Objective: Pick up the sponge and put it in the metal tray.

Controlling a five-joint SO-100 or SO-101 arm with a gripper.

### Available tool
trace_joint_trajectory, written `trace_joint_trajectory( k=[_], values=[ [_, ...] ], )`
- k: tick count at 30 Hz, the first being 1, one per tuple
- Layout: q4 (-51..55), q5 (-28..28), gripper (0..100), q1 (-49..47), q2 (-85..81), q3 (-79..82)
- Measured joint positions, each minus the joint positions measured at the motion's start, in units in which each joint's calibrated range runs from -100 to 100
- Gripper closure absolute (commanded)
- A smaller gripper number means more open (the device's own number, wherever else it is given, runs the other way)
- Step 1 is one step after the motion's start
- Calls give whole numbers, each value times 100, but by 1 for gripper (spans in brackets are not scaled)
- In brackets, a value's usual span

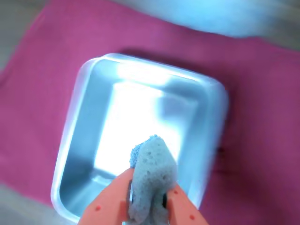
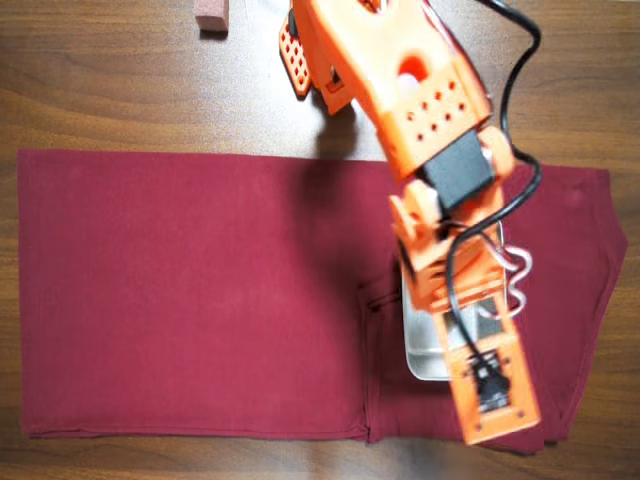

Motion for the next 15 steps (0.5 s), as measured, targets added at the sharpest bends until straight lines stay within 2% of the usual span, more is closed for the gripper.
trace_joint_trajectory(
  k=[4, 6, 9, 15],
  values=[
    [-38, -122, 97, -568, 391, 0],
    [-47, -107, 91, -698, 530, 0],
    [-85, -454, 78, -698, 582, 0],
    [19, -274, 66, -339, 738, 0]
  ],
)
